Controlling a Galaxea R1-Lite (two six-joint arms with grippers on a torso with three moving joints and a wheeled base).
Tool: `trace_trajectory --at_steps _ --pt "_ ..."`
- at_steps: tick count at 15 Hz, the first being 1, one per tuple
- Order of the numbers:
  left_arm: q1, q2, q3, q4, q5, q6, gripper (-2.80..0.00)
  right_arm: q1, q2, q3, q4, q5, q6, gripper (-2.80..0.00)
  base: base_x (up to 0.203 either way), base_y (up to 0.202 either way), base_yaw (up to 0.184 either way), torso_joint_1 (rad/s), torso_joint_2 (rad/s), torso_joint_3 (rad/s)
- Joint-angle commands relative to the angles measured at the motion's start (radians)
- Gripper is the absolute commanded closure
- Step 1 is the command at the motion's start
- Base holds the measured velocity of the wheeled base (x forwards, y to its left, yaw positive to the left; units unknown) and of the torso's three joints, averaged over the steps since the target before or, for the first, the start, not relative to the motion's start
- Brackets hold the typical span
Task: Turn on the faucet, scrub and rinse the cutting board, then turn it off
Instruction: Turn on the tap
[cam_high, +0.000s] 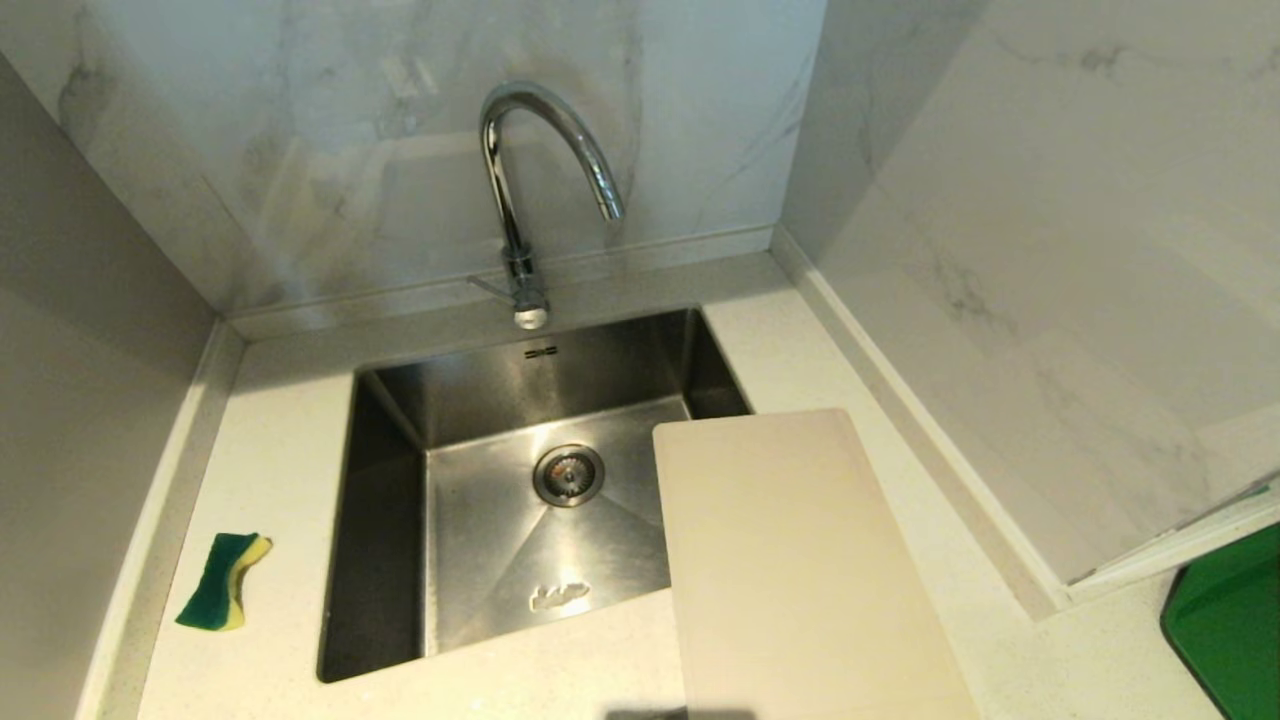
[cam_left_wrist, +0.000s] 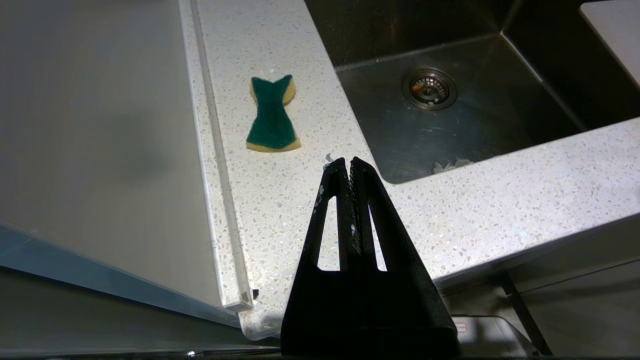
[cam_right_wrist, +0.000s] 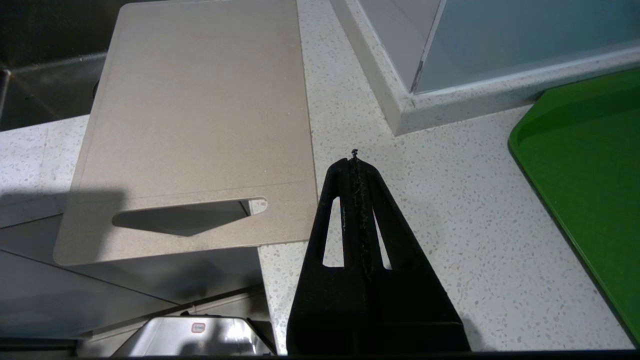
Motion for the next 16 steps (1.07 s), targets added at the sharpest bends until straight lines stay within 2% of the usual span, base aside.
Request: trace_trajectory --at_steps 1,9,13,16 --pt "0.000 0.001 0.002 0.000 0.000 0.000 0.00 0.000 0.000 0.001 0.000 0.000 0.000 0.00 0.000 0.000 0.000 0.000 0.00 0.000" --pt "0.000 0.004 -0.013 0.011 0.003 0.033 0.00 0.000 0.000 0.000 -0.001 0.000 -0.003 0.00 0.000 0.000 0.000 0.000 0.00 0.000" --pt "0.000 0.053 -0.189 0.076 -0.016 0.032 0.00 0.000 0.000 0.000 -0.002 0.000 -0.003 0.00 0.000 0.000 0.000 0.000 0.00 0.000" --pt "-0.007 0.186 -0.357 0.082 -0.026 0.035 0.00 0.000 0.000 0.000 -0.002 0.000 -0.003 0.00 0.000 0.000 0.000 0.000 0.00 0.000"
